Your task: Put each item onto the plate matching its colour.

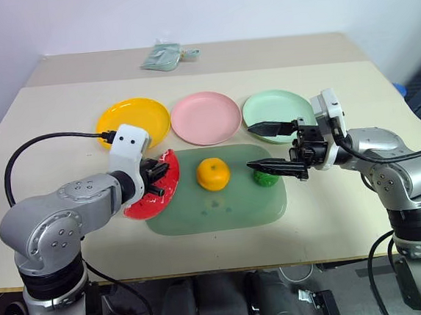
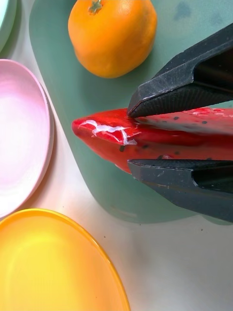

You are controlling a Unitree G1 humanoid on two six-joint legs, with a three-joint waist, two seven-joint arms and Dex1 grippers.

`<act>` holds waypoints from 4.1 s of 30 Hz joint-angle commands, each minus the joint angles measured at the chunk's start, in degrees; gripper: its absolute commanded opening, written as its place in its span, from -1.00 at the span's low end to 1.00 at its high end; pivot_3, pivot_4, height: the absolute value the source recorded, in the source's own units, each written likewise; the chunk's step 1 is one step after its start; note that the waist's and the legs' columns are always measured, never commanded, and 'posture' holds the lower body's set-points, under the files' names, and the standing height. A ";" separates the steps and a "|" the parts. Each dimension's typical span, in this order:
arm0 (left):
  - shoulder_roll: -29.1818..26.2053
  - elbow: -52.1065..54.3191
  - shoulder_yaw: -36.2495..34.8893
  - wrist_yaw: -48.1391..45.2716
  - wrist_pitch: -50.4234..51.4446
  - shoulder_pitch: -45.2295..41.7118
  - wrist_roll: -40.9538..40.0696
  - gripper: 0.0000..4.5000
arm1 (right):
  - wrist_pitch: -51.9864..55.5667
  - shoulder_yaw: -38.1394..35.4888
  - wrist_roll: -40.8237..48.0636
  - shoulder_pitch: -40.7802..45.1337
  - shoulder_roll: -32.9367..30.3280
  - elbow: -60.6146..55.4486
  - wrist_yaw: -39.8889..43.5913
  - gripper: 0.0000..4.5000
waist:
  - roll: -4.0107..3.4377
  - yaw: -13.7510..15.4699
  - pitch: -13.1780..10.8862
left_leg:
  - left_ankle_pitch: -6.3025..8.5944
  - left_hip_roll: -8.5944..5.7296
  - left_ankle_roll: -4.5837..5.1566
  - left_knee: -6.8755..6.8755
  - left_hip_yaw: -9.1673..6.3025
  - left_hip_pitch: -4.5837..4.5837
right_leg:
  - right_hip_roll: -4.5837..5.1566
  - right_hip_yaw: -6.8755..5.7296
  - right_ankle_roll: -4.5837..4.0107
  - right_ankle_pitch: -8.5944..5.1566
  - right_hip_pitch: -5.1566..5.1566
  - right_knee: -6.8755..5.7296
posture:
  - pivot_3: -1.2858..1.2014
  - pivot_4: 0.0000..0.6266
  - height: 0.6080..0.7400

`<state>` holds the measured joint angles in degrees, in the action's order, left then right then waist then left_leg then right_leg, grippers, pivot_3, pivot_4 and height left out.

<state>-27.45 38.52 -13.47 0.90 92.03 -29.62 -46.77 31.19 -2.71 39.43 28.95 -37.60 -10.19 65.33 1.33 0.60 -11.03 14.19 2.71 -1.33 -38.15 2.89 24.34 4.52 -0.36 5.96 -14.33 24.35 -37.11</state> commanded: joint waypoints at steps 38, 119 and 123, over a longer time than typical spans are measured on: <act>13.65 -83.40 15.80 -27.68 -83.06 -37.14 34.31 -1.00 | -13.20 -1.43 -12.63 6.28 6.72 7.24 -13.83 0.93 | 0.00 0.03 0.00 | -0.01 -0.06 -0.01 0.02 0.11 0.10 | 0.01 -0.03 0.05 0.02 0.04 0.17 | 0.03 -0.52 1.00; 2.43 -53.62 5.44 -40.54 -76.35 -12.09 29.63 0.21 | -12.72 -1.86 -12.34 3.55 5.31 5.81 -14.20 0.93 | -0.05 -0.26 -0.01 | -0.02 0.01 -0.02 -0.03 0.04 0.03 | -0.03 -0.02 0.05 0.01 0.02 0.01 | 0.03 -0.52 1.00; 1.62 -59.19 2.56 -32.32 -81.25 -12.85 33.06 0.21 | -13.14 -0.50 -12.87 3.94 6.27 5.54 -13.83 0.93 | -0.04 0.11 -0.02 | -0.02 0.01 -0.02 -0.01 0.05 0.07 | -0.02 -0.03 0.05 0.02 0.02 0.06 | 0.03 -0.52 1.00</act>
<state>-24.86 -20.41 -8.57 -34.73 13.85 -41.27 -14.83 19.18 -2.70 26.64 32.01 -31.36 -3.51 51.45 1.29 0.71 -11.05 14.18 2.72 -1.34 -38.16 2.95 24.42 4.50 -0.39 6.01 -14.31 24.37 -37.05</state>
